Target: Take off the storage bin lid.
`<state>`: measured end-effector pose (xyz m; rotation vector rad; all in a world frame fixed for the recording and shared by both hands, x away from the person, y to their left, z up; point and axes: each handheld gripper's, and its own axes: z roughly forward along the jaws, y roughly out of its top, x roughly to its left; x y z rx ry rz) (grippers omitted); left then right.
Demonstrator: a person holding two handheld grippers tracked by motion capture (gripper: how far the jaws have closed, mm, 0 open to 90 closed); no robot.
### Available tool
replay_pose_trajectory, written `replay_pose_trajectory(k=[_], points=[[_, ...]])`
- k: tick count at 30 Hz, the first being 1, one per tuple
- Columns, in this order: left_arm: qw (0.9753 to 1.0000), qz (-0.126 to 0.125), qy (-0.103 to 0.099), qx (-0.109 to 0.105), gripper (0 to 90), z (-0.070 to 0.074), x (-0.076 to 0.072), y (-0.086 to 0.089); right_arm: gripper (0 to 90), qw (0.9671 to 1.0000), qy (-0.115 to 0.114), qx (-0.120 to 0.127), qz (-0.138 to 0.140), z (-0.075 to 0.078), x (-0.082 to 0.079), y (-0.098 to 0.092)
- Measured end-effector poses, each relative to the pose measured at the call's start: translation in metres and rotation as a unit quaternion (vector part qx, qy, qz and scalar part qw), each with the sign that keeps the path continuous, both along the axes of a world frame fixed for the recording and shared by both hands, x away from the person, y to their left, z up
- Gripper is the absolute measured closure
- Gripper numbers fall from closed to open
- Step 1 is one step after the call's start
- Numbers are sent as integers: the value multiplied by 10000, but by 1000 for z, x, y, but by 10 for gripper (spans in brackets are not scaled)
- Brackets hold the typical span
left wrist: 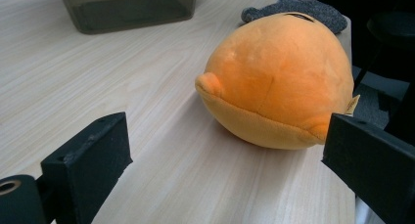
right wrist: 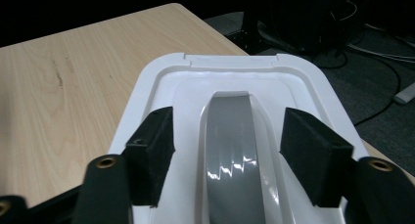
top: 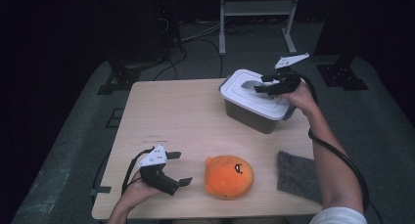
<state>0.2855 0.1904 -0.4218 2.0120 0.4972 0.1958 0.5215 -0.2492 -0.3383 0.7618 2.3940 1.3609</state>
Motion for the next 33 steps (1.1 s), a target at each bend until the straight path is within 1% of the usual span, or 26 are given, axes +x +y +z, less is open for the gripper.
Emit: replay_pose_trajectory(k=[1, 2, 3, 6, 7, 12, 13, 14, 15, 16, 19, 24, 30, 33], points=[[10000, -4, 5, -1, 30, 0, 0, 1, 399, 10000, -16, -15, -10, -2, 1, 0], [10000, -4, 5, -1, 30, 0, 0, 1, 399, 10000, -16, -15, -10, -2, 1, 0], [10000, 0, 9, -11, 30, 0, 0, 2, 441, 10000, -4, -41, -10, -4, 2, 1], [10000, 3, 19, -1, 30, 0, 1, 2, 468, 10000, 27, -56, -23, -6, 3, 1], [10000, 8, 18, 2, 30, 0, 1, 3, 515, 10000, 30, -31, 1, -7, 4, 1], [10000, 22, 17, 14, 31, 0, 0, 4, 546, 10000, -6, -50, -67, -9, 4, 0], [10000, 24, 26, 18, 31, 0, 0, 5, 590, 10000, -15, -66, -53, -9, 3, 0], [10000, 24, 26, 18, 31, 0, 0, 5, 590, 10000, -15, -66, -53, -9, 3, 0], [10000, 23, 25, 28, 31, 0, -1, 5, 626, 9999, -48, -101, -28, -9, 2, 1], [10000, 23, 25, 28, 31, 0, -1, 5, 638, 9999, -50, -88, -7, -9, 1, 1], [10000, 10, 10, 57, 31, 1, -2, 4, 644, 9999, -73, -122, -3, -8, 0, 1], [10000, 38, -27, 29, 31, 2, -2, 5, 653, 9999, -60, -143, 20, -7, -1, 2], [10000, 35, -30, 42, 31, 1, -3, 5, 654, 9998, 8, -139, 128, -7, -4, 3], [10000, 50, -58, 26, 31, 2, -3, 6, 655, 9994, 40, -162, 298, -6, -8, 7]])
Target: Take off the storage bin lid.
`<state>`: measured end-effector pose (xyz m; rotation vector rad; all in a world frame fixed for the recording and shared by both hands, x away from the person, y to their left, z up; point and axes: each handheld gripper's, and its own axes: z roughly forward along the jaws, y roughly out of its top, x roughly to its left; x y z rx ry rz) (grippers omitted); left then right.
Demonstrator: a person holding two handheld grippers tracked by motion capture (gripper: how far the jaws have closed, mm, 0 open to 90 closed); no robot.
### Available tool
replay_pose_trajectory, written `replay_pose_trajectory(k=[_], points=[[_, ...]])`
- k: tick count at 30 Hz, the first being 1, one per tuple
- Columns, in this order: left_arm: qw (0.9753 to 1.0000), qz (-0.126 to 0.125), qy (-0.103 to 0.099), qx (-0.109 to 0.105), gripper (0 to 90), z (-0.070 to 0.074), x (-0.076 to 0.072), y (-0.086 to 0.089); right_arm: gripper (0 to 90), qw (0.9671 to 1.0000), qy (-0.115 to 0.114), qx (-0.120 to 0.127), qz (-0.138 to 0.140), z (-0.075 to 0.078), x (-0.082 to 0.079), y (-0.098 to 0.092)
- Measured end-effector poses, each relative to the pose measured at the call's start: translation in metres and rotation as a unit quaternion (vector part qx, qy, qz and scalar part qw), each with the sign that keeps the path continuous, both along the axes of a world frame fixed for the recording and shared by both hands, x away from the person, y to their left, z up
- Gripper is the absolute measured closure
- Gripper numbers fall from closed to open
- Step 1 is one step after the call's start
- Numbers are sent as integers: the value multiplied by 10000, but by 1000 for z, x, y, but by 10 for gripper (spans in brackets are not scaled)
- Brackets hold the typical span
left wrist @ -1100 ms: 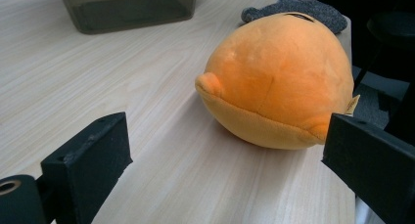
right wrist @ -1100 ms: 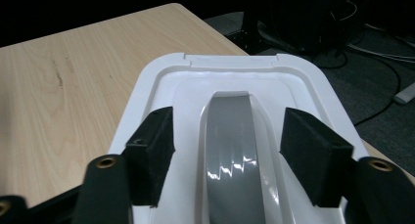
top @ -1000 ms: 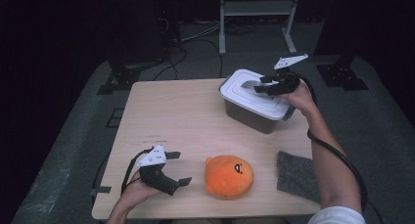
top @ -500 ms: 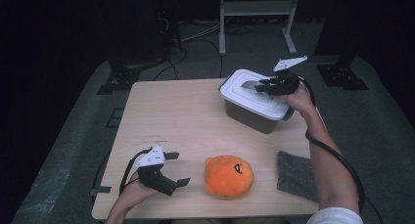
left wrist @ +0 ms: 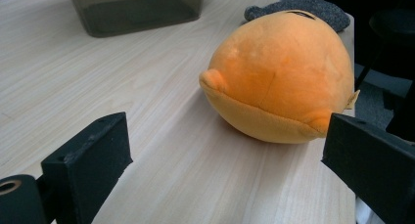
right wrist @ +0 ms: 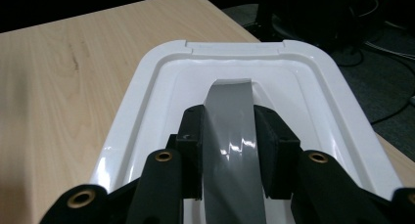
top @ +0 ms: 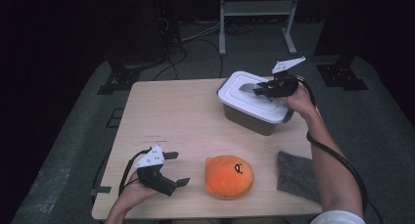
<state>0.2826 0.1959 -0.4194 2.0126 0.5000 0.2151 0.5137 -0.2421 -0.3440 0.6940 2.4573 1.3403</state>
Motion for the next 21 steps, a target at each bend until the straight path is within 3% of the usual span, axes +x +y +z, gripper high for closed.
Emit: replay_pose_trajectory(k=[14, 21], points=[[10000, 1, -3, 1, 31, 0, -1, -1, 656, 9990, 45, -4, 447, 0, -18, 19], [10000, 38, -26, -46, 31, 1, -1, 0, 656, 9976, -6, -127, 686, 2, -30, 34]])
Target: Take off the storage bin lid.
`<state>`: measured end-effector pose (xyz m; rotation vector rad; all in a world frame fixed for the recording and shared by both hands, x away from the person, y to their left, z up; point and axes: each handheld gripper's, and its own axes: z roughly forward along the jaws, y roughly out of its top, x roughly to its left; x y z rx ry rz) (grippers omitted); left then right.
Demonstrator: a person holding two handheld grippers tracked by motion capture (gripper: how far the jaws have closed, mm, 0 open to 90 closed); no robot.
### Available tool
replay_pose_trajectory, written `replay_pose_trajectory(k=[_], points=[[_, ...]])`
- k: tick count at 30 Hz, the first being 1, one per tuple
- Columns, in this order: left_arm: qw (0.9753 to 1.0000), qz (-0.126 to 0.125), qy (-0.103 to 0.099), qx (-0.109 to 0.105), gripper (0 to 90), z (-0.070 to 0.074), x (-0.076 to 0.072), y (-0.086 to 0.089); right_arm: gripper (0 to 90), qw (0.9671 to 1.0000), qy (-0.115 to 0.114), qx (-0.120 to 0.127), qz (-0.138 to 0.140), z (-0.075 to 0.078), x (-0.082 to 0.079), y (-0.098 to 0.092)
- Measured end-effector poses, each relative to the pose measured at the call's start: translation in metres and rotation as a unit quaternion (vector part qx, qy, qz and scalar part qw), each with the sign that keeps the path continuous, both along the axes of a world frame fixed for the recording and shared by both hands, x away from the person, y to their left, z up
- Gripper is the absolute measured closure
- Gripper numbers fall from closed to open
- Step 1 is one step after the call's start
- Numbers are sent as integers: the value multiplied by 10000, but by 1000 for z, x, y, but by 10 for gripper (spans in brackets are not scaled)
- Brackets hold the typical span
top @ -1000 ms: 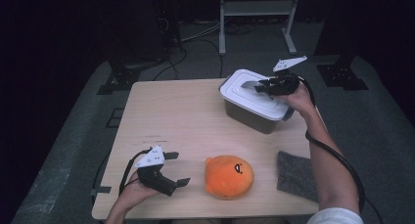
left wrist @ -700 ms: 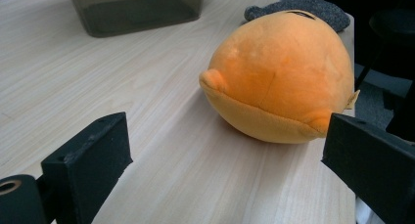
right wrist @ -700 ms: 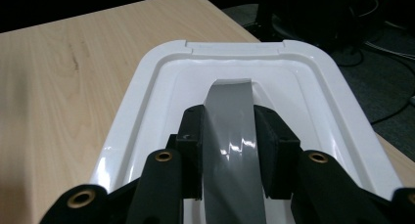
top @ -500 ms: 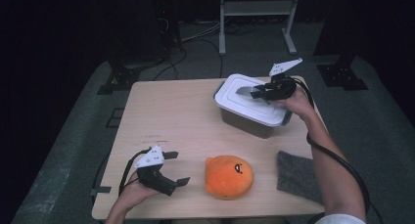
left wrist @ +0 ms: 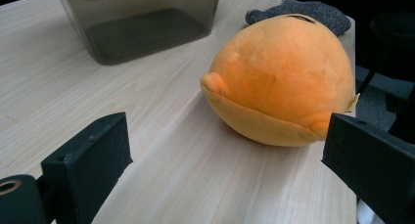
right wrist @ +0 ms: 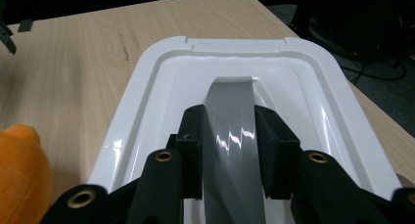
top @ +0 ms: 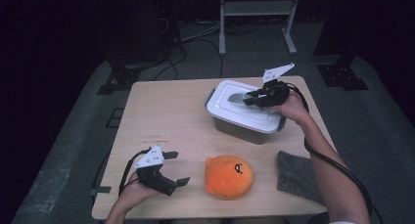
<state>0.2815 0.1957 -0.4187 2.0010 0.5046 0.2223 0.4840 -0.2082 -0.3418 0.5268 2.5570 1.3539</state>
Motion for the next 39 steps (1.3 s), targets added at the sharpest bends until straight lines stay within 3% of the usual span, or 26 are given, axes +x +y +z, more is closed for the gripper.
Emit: replay_pose_trajectory(k=[9, 21, 39], points=[[10000, -4, -41, -1, 31, 1, -1, 0, 656, 9996, -44, -96, 255, 1, -14, 24], [10000, 31, -24, -29, 31, 0, -1, 3, 656, 9987, -10, -58, 508, 0, -19, 52], [9999, 34, -17, -115, 31, 2, -2, 4, 656, 9979, 35, -132, 628, 2, -21, 72]])
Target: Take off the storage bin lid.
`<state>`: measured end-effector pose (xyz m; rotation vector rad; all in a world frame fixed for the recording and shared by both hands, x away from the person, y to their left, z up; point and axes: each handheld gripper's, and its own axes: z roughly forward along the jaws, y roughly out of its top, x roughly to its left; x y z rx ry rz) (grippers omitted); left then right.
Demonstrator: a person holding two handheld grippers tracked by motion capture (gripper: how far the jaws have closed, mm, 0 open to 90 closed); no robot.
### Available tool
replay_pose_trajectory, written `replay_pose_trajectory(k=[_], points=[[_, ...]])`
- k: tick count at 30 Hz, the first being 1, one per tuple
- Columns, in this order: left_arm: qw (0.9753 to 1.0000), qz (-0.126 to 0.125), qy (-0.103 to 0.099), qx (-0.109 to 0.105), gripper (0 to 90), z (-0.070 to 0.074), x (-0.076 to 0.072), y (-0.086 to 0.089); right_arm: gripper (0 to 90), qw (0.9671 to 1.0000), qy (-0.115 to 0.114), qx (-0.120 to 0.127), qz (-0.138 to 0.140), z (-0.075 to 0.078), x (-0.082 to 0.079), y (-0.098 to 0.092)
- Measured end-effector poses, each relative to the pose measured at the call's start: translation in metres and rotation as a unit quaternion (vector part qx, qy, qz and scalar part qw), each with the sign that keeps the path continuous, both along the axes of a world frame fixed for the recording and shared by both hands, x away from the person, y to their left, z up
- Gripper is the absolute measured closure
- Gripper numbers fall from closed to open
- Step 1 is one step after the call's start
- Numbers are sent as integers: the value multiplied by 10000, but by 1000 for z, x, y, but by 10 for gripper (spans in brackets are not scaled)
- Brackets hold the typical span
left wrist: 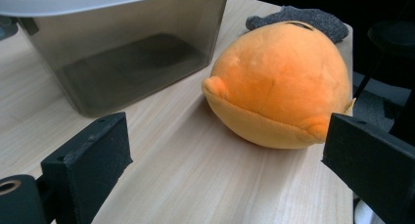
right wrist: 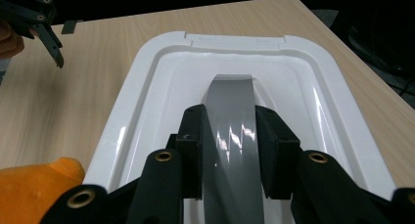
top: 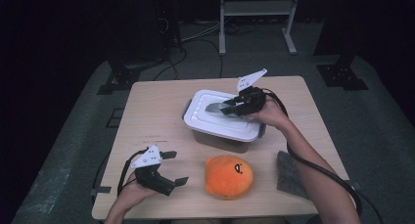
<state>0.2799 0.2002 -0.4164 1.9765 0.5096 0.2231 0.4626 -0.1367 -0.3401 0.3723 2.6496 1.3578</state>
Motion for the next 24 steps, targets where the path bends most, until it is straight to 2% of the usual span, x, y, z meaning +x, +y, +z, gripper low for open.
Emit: replay_pose_trajectory(k=[24], points=[[10000, 31, 20, -14, 30, 0, 1, 4, 656, 9999, 142, 49, 68, 0, 4, 14]])
